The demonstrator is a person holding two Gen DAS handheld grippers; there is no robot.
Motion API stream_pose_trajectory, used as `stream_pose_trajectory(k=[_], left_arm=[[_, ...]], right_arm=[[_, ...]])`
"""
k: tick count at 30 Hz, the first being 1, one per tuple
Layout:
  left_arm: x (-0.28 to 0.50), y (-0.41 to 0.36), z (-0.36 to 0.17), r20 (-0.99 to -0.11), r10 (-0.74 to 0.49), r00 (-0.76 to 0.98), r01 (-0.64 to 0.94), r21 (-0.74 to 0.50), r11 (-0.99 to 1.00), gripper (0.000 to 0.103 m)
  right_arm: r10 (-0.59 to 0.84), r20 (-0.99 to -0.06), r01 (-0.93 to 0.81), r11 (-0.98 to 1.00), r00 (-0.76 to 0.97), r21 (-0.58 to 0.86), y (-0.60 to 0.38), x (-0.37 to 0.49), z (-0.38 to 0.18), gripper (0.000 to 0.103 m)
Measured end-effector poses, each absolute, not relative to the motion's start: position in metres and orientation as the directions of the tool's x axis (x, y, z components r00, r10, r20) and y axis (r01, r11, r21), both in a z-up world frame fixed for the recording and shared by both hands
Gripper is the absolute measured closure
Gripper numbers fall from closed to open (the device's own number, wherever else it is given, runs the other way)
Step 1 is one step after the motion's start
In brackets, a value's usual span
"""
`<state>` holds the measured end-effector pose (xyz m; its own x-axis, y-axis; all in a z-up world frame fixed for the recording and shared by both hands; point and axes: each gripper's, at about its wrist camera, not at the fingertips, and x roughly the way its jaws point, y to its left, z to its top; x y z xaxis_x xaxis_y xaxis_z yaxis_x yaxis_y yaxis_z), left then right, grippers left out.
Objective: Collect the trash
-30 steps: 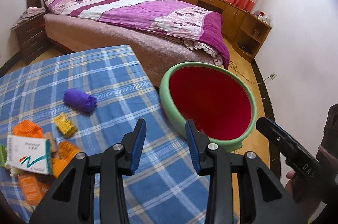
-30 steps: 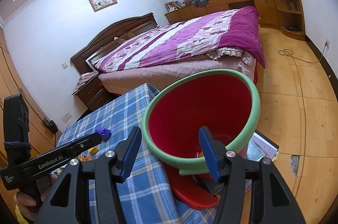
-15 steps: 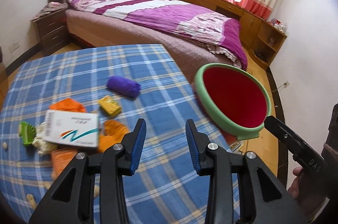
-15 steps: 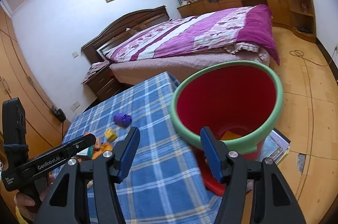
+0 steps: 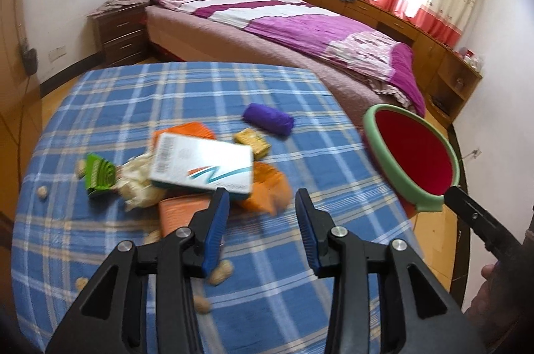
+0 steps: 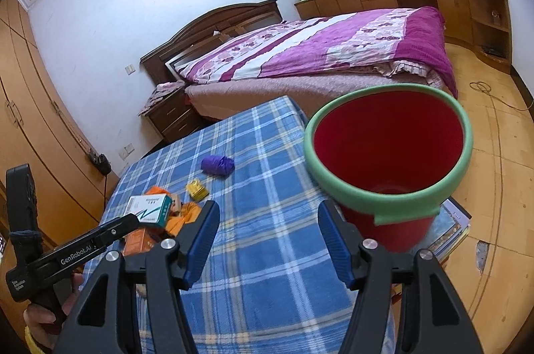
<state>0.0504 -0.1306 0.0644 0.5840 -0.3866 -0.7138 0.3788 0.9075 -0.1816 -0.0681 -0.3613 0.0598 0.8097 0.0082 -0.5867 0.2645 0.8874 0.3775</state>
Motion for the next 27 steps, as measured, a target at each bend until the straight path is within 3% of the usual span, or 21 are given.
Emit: stream_pose_trajectory(k=[6, 10, 27], left_arm=[[0.051, -0.108, 0.049, -0.735, -0.331, 0.592, 0.317, -0.165, 0.934, 0.057], [0.054, -0.1, 0.039, -0.745, -0.313, 0.589, 0.287, -0.169, 0.943, 0.051], [0.07, -0.097, 0.007, -0.785, -0.292, 0.546, 0.246, -0.183, 0.952, 0.051]], right_arm=[[0.026, -0.605, 0.253, 0.893, 0.796, 0.371, -0.349, -0.065, 0.053, 0.038], [0.033, -0.614, 0.246, 0.899, 0.789, 0.363, -0.342, -0.061, 0.05, 0.038], [0.054, -0.646, 0.248, 0.896, 0.762, 0.367, -0.338, -0.056, 0.037, 0.038]])
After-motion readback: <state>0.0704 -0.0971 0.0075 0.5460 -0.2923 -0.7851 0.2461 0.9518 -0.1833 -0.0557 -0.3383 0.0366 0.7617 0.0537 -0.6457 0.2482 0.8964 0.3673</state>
